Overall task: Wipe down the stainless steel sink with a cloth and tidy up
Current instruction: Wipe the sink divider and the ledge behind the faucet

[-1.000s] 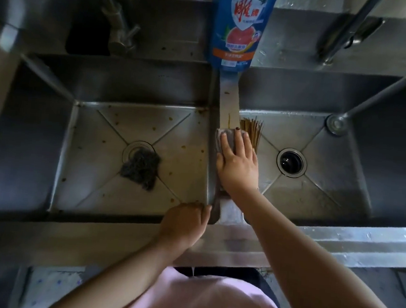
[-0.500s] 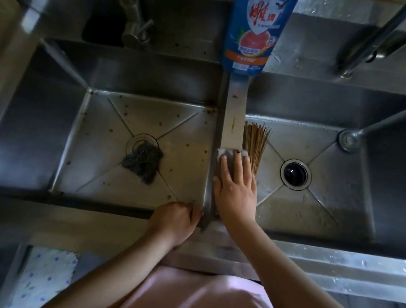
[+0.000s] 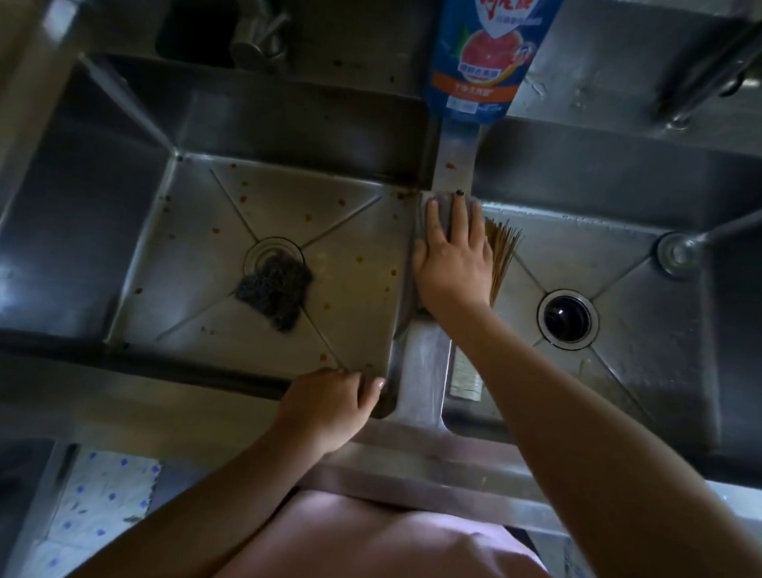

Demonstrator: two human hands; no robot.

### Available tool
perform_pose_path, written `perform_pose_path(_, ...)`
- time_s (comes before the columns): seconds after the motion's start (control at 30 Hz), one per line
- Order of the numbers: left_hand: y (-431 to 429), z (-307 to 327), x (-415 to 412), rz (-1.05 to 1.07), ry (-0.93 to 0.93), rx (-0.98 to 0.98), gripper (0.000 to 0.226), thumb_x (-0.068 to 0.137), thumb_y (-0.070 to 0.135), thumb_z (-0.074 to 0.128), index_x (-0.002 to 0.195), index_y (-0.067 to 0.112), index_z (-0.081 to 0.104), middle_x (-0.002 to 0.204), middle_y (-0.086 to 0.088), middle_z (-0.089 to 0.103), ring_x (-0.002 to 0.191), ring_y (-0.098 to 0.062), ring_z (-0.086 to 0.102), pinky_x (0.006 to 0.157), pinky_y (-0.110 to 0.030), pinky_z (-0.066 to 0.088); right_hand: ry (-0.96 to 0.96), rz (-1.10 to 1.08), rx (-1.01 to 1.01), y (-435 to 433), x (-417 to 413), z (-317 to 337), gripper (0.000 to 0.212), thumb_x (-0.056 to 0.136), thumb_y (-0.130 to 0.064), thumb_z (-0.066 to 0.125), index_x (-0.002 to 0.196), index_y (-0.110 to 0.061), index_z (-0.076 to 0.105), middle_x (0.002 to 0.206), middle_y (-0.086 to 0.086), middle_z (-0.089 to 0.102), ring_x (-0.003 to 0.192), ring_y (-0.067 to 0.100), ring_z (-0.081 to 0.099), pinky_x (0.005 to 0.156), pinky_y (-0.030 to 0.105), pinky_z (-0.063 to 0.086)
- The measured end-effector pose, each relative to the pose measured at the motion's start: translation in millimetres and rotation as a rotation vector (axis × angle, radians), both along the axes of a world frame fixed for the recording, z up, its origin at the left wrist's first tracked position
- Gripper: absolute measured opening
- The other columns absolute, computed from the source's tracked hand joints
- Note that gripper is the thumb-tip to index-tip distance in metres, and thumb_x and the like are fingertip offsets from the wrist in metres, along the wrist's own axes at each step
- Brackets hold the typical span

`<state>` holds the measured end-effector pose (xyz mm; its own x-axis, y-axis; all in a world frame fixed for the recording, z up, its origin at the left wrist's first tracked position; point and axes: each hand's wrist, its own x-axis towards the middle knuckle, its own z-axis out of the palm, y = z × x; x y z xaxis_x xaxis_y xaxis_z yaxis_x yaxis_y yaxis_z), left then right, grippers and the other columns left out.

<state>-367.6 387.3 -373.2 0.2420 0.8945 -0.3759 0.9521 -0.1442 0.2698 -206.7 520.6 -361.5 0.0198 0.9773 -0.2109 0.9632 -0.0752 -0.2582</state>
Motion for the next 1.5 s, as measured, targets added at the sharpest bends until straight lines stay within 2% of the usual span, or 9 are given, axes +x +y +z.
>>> perform_pose_path(0.43, 3, 3, 0, -0.005, -0.022, -0.042, 0.041, 0.094, 0.045, 0.024, 0.090, 0.020, 0.056, 0.089, -0.005, 0.068, 0.086, -0.024, 0.062, 0.069, -0.031, 0.045, 0.016, -0.057, -0.006, -65, -9, 4, 0.054, 0.099, -0.040, 0.022, 0.149, -0.028, 0.005, 0.158, 0.006, -0.009, 0.143, 0.023, -0.017, 0.113, 0.037, -0.008)
perform_pose_path(0.53, 3, 3, 0, 0.008, -0.029, -0.036, 0.040, 0.094, 0.045, 0.025, 0.092, 0.021, 0.056, 0.089, -0.006, 0.068, 0.086, -0.025, 0.063, 0.067, -0.030, 0.044, 0.039, -0.070, -0.003, -62, -9, 2, 0.054, 0.099, -0.040, 0.025, 0.149, -0.029, 0.010, 0.158, 0.005, -0.005, 0.144, 0.025, -0.013, 0.114, 0.041, 0.000)
perform_pose_path(0.87, 1, 1, -1, 0.023, -0.068, -0.013, 0.042, 0.093, 0.049, 0.024, 0.068, 0.023, 0.046, 0.076, -0.006, 0.067, 0.075, -0.026, 0.062, 0.060, -0.030, 0.034, 0.078, -0.073, 0.025, -19, -5, 5, 0.053, 0.098, -0.040, 0.025, 0.148, -0.027, 0.013, 0.158, 0.004, 0.001, 0.145, 0.025, -0.007, 0.116, 0.044, 0.009)
perform_pose_path(0.97, 1, 1, 0, 0.035, -0.061, -0.017, 0.042, 0.094, 0.049, 0.023, 0.066, 0.024, 0.042, 0.076, -0.005, 0.067, 0.075, -0.026, 0.062, 0.061, -0.030, 0.035, 0.078, -0.090, -0.021, -26, -6, 12, 0.053, 0.100, -0.031, 0.030, 0.149, -0.026, 0.012, 0.158, 0.001, 0.000, 0.145, 0.027, -0.005, 0.113, 0.046, 0.023)
perform_pose_path(1.1, 2, 4, 1, 0.007, -0.049, -0.041, 0.043, 0.095, 0.047, 0.020, 0.069, 0.022, 0.044, 0.080, -0.006, 0.067, 0.079, -0.027, 0.063, 0.062, -0.030, 0.036, -0.005, -0.037, -0.082, -55, -4, 24, 0.075, 0.089, -0.004, 0.052, 0.149, -0.023, 0.010, 0.158, 0.002, 0.000, 0.143, 0.034, 0.005, 0.099, 0.049, 0.044)
perform_pose_path(1.2, 4, 9, 1, -0.008, -0.071, -0.047, 0.044, 0.097, 0.042, 0.020, 0.081, 0.018, 0.053, 0.085, -0.009, 0.067, 0.083, -0.029, 0.062, 0.064, -0.030, 0.038, 0.025, 0.026, -0.089, -77, 5, 32, 0.070, 0.089, -0.009, 0.054, 0.147, -0.022, 0.019, 0.156, 0.005, 0.008, 0.140, 0.034, 0.019, 0.097, 0.046, 0.046)
perform_pose_path(1.3, 1, 15, -1, 0.039, -0.174, 0.012, 0.042, 0.099, 0.036, 0.023, 0.081, 0.013, 0.054, 0.076, -0.010, 0.064, 0.073, -0.030, 0.060, 0.059, -0.032, 0.040, 0.228, 0.018, -0.060, -92, 21, 43, 0.051, 0.092, -0.018, 0.050, 0.141, -0.020, 0.035, 0.151, 0.007, 0.029, 0.127, 0.032, 0.042, 0.094, 0.040, 0.044)
perform_pose_path(1.43, -3, 19, -3, 0.122, -0.241, 0.127, 0.039, 0.098, 0.033, 0.030, 0.073, 0.012, 0.051, 0.067, -0.011, 0.060, 0.064, -0.031, 0.057, 0.054, -0.033, 0.036, 0.441, 0.041, 0.016, -129, 40, 56, 0.039, 0.097, -0.023, 0.044, 0.135, -0.015, 0.047, 0.139, 0.007, 0.049, 0.124, 0.024, 0.048, 0.095, 0.019, 0.030)
perform_pose_path(1.5, -7, 20, -4, 0.148, -0.239, 0.138, 0.036, 0.098, 0.032, 0.031, 0.071, 0.016, 0.048, 0.069, -0.011, 0.060, 0.065, -0.030, 0.055, 0.055, -0.033, 0.035, 0.435, 0.065, 0.001, -152, 44, 58, 0.039, 0.097, -0.021, 0.045, 0.135, -0.015, 0.047, 0.140, 0.006, 0.049, 0.126, 0.023, 0.047, 0.101, 0.023, 0.031)
